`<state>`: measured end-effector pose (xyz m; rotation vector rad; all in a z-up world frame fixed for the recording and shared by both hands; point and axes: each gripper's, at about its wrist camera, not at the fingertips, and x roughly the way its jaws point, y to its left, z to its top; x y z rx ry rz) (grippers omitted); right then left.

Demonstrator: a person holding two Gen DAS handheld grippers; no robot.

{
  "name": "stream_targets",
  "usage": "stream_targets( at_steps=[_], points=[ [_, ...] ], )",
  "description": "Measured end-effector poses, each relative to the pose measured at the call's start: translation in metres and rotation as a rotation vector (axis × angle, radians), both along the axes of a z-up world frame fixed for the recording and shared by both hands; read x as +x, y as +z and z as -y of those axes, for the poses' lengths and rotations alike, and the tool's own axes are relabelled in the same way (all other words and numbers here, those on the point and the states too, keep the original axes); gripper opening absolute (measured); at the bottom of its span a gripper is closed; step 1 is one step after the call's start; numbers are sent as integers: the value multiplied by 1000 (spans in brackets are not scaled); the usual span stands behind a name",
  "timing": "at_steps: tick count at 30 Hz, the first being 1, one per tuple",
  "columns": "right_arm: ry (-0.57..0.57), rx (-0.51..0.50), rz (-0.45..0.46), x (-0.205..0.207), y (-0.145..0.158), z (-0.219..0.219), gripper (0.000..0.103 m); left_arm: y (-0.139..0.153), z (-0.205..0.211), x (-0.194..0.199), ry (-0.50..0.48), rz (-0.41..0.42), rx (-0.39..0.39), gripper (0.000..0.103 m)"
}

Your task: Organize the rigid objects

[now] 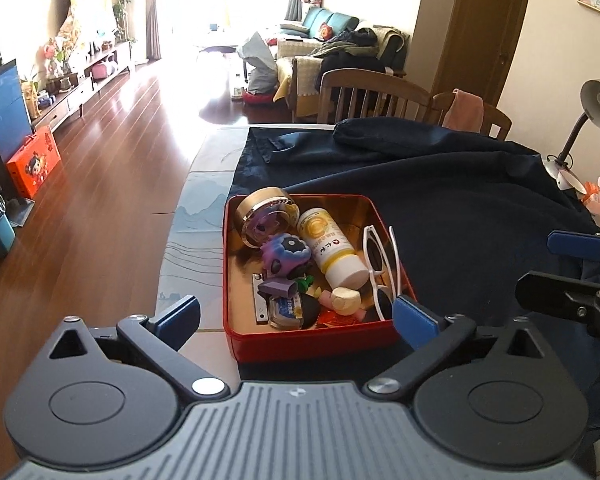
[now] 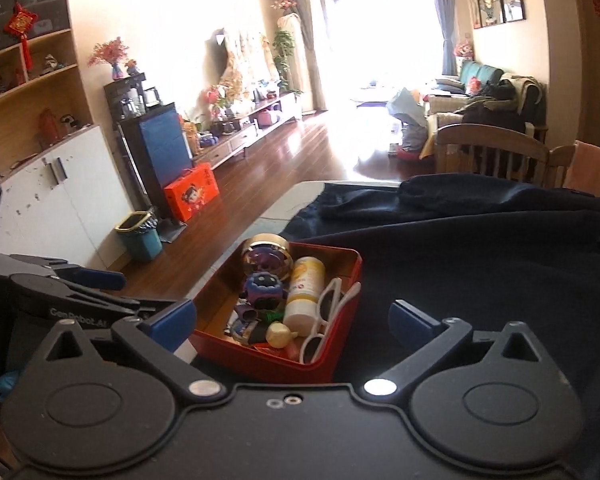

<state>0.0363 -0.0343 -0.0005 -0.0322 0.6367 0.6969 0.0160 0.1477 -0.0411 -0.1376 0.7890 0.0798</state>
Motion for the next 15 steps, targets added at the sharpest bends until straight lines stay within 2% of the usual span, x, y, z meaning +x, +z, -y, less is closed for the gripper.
stream_targets(
  at_steps=[15],
  points=[
    [-45,28,-1,-14,-2,13,103,16,26,-9,-31,70,53,103]
  ],
)
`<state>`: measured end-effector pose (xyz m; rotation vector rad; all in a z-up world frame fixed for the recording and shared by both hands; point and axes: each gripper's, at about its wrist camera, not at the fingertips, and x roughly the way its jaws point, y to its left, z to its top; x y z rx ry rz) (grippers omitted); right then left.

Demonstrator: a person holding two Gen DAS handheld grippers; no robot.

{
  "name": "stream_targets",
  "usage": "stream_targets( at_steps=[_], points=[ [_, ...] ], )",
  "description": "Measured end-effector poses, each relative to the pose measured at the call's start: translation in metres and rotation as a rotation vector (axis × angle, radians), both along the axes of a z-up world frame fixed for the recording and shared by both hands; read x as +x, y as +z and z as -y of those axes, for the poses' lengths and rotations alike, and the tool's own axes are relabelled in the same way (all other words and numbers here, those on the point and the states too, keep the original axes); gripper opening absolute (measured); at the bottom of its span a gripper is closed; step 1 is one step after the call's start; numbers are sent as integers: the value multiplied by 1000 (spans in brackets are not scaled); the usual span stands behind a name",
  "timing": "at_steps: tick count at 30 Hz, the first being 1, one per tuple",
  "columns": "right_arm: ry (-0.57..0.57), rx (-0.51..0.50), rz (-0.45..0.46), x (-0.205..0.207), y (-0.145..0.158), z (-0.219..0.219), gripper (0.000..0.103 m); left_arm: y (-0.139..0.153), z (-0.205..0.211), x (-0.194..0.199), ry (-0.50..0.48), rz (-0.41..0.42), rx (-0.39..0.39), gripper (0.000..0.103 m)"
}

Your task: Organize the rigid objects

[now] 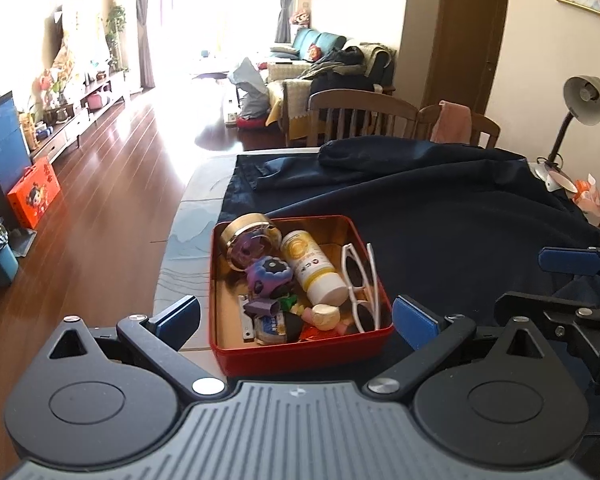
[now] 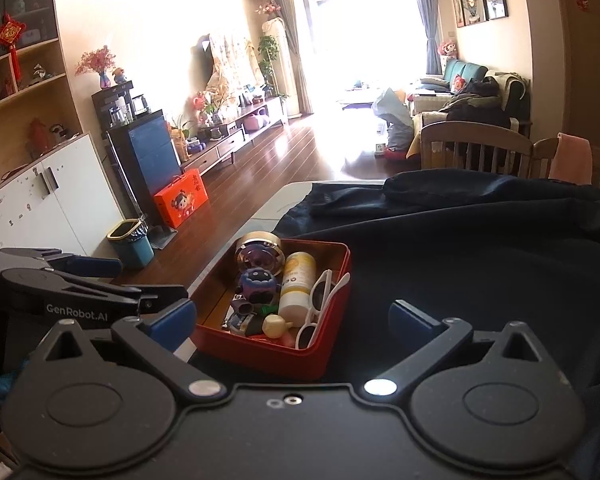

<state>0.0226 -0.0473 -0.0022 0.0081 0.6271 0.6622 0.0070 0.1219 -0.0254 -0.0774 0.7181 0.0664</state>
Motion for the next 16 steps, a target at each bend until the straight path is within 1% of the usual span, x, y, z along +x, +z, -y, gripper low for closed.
stream_targets(
  at_steps=[13,16],
  points=[
    [-48,15,-7,2,-1,12,103,0,7,4,1,-7,-8,103],
    [-55,18,-9,3,-1,14,103,0,8,6,-6,-14,-25,103]
  ],
)
